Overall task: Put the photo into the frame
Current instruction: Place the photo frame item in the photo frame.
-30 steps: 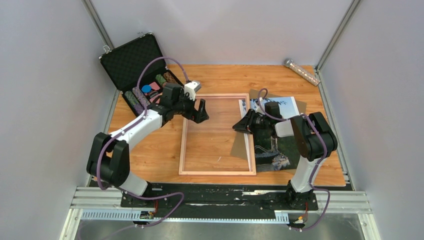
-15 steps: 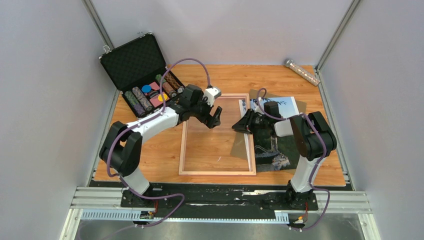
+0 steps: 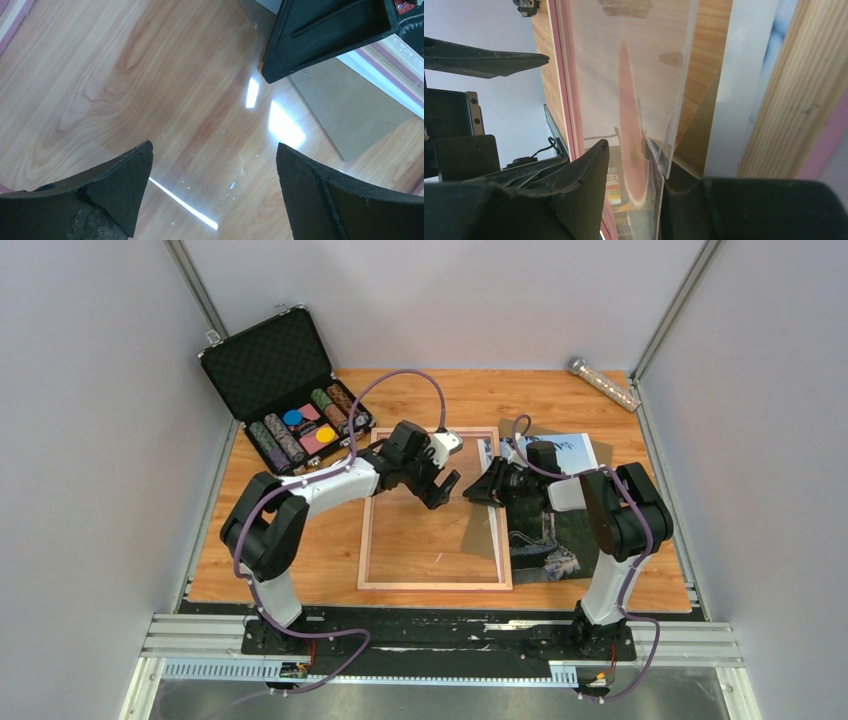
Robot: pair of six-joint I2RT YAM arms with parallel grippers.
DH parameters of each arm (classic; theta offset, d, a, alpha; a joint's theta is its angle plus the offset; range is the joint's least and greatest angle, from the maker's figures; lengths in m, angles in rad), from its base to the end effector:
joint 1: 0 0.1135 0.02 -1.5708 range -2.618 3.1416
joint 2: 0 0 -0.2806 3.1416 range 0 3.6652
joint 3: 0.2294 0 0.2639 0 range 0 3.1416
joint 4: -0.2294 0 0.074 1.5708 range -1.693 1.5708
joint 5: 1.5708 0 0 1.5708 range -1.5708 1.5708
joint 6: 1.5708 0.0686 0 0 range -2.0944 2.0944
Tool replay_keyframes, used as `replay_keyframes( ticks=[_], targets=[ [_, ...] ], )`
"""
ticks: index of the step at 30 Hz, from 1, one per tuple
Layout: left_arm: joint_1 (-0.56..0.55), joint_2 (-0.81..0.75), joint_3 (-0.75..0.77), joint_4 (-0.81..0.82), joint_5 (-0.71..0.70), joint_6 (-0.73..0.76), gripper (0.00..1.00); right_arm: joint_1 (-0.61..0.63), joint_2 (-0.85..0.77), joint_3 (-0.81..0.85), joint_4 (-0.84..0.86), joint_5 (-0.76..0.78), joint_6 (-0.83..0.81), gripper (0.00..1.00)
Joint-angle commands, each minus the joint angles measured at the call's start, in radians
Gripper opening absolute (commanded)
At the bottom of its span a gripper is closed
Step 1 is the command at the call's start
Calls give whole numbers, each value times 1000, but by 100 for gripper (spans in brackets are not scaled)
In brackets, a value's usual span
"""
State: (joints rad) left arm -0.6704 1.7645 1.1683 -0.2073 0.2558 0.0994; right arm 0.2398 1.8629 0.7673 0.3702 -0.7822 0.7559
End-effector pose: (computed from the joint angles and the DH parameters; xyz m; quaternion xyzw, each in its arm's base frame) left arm 0.3166 -0.2732 0.1932 0.3896 0.8345 -0.2181 0.3229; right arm 0.3416 0.1333 0.0998 0.0640 0.8551 0.4866 0.1672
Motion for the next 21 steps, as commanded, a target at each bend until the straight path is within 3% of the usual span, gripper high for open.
replay_keyframes(
  ticks=[1, 21],
  targets=[
    [-26, 15, 42, 34, -29, 40, 100, 4, -12, 29, -4, 23, -38, 33],
    [-62, 92, 70, 69, -74, 54, 100, 4, -7, 29, -13, 27, -50, 34]
  ],
)
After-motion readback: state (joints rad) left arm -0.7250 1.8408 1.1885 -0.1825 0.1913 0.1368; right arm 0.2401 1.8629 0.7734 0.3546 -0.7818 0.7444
